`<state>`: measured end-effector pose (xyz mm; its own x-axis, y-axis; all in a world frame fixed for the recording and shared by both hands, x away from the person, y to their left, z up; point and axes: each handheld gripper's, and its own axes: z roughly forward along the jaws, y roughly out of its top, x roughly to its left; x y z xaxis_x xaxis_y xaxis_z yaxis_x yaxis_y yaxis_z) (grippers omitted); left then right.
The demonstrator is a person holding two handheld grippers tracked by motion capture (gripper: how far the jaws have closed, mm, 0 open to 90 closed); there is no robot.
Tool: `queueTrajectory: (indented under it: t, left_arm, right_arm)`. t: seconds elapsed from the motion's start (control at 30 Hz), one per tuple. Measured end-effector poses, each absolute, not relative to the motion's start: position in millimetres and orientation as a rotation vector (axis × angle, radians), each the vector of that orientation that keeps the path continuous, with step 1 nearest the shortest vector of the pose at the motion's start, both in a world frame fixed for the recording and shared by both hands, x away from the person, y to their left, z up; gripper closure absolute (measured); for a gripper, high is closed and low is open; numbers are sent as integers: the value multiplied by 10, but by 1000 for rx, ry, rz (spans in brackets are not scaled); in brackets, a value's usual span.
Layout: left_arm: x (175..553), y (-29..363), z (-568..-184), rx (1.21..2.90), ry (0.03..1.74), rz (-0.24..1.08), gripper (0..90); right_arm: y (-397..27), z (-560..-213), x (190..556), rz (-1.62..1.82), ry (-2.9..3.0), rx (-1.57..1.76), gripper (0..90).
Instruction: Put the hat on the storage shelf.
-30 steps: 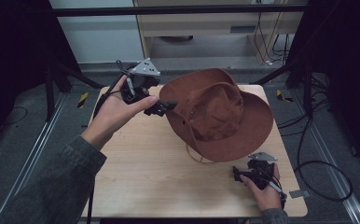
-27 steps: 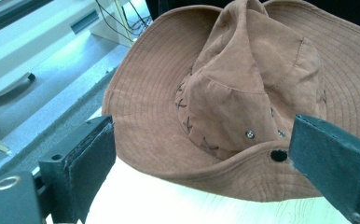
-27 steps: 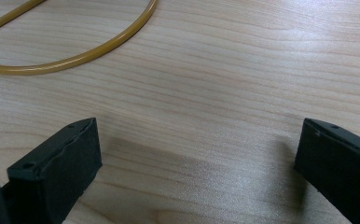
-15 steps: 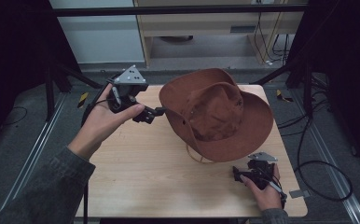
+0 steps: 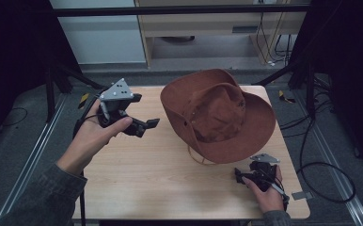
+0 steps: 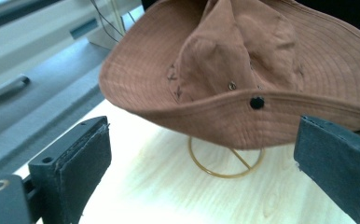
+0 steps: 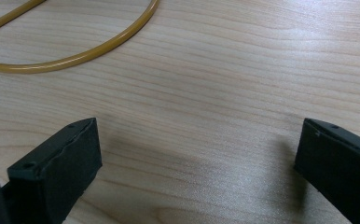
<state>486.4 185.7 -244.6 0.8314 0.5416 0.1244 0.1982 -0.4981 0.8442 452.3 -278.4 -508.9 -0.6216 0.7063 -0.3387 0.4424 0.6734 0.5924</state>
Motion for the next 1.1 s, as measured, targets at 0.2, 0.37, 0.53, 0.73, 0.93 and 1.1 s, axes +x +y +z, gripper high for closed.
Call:
queueTrajectory:
  t: [0.2, 0.37, 0.53, 0.73, 0.93, 1.1]
  left_arm:
    - [4859, 2000, -2500, 2062, 569, 474, 37]
    - [4828, 2084, -2556, 2079, 582, 481, 41]
    - [4835, 2188, -2640, 2072, 601, 489, 38]
    - [4888, 2382, -2911, 2062, 684, 481, 36]
    - [4987, 2546, -3147, 2067, 769, 474, 35]
    - [5022, 2621, -3256, 2071, 801, 478, 36]
  right_arm:
    - [-2780, -5092, 4524, 622, 2322, 892, 5]
    - [-2781, -5091, 4523, 622, 2323, 890, 5]
    - [-2782, -5091, 4523, 623, 2323, 890, 5]
    - [-2782, -5091, 4523, 623, 2324, 890, 5]
    - [-2782, -5090, 4523, 622, 2324, 889, 5]
    - [-2782, -5090, 4523, 623, 2325, 890, 5]
